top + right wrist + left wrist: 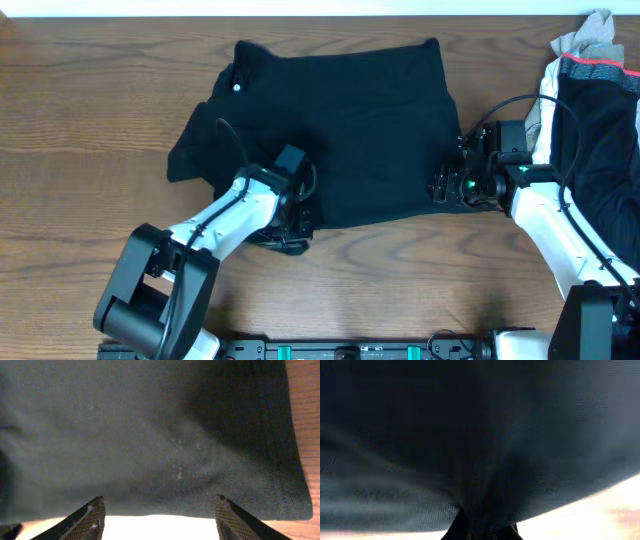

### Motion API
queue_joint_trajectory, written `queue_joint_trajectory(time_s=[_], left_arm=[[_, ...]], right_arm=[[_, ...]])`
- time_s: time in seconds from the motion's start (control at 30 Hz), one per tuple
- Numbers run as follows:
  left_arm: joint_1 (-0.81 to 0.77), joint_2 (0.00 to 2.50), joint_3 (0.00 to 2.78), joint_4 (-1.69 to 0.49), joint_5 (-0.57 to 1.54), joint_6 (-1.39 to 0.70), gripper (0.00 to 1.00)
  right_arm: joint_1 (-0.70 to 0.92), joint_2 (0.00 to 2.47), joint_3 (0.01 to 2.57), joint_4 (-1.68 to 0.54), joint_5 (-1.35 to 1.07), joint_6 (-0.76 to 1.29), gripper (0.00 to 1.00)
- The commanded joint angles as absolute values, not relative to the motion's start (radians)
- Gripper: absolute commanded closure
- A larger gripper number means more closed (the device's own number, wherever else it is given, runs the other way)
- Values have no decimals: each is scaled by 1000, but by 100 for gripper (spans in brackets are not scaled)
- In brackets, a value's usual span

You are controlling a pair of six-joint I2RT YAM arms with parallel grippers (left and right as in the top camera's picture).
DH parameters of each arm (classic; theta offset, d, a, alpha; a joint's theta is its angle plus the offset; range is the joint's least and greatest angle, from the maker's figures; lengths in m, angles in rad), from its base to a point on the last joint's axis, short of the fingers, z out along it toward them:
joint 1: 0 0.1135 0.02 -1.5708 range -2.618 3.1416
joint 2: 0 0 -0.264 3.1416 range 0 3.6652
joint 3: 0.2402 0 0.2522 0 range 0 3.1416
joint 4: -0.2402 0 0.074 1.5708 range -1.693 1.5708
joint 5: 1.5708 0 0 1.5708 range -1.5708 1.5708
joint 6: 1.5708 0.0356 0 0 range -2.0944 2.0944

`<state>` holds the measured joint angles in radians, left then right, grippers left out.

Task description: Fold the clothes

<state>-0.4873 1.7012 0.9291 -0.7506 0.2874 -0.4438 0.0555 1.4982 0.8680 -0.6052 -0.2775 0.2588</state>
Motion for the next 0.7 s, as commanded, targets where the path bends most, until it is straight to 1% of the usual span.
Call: queue_joint_trajectory(time_s=[0.0, 0.2, 0.33, 0.57, 0.67], left_arm=[[-488, 1670, 1032, -842, 246, -406, 94], [-488, 1623, 1315, -1130, 99, -297, 94], [-488, 1623, 1438, -1271, 40, -245, 94], [-488, 1634, 1456, -1301, 33, -221, 94], [-488, 1637, 1456, -1348, 33, -210, 94]], right_arm=[[44, 1500, 868, -603, -278, 258, 32], [44, 1500, 868, -603, -278, 258, 32], [44, 1500, 868, -603, -278, 258, 31], [44, 1500, 868, -602, -278, 266, 32], [44, 1500, 868, -603, -278, 269, 31]])
